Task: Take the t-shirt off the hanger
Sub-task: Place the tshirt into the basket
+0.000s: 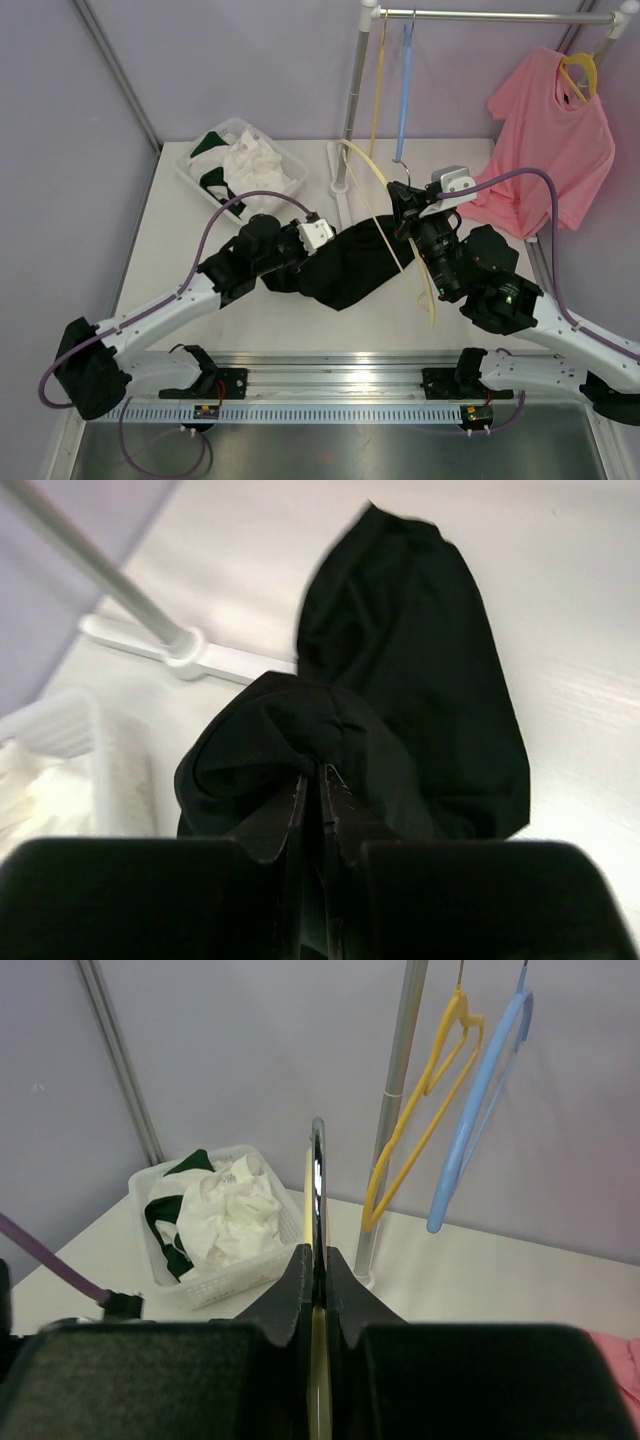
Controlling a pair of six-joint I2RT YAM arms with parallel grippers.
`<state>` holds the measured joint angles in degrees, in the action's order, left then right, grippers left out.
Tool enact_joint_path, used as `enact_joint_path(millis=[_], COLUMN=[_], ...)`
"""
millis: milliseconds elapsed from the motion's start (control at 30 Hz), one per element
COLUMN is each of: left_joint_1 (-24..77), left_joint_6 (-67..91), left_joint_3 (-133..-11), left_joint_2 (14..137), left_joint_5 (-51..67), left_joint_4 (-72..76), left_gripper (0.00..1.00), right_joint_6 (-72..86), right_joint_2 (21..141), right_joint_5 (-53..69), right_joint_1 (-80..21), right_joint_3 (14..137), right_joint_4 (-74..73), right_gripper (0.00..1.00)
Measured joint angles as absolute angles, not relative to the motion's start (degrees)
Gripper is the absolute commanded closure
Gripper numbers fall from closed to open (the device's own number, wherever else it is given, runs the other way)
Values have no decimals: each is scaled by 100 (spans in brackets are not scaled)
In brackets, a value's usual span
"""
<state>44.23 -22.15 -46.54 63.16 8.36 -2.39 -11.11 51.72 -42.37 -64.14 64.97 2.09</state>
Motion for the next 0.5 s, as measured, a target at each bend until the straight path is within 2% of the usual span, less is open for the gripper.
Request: enact_joint_path(millis=[333,500], left_joint_1=[4423,4423], left_joint_6=[-2351,-2268], left_joint_3=[-5103,-5789], left_joint_2=[8374,9306], left_joint_5=[1621,1824], left_joint_4=[-294,-552], left_gripper=[94,80], right_joint_6=[-1111,-1111], right_joint_2=[5196,5190], right_joint_5=[-4237,-4237], right_joint_1=[-6414,-6414], right_joint_3=[6495,6497], right_joint_4=[211,211], right_gripper=[100,100])
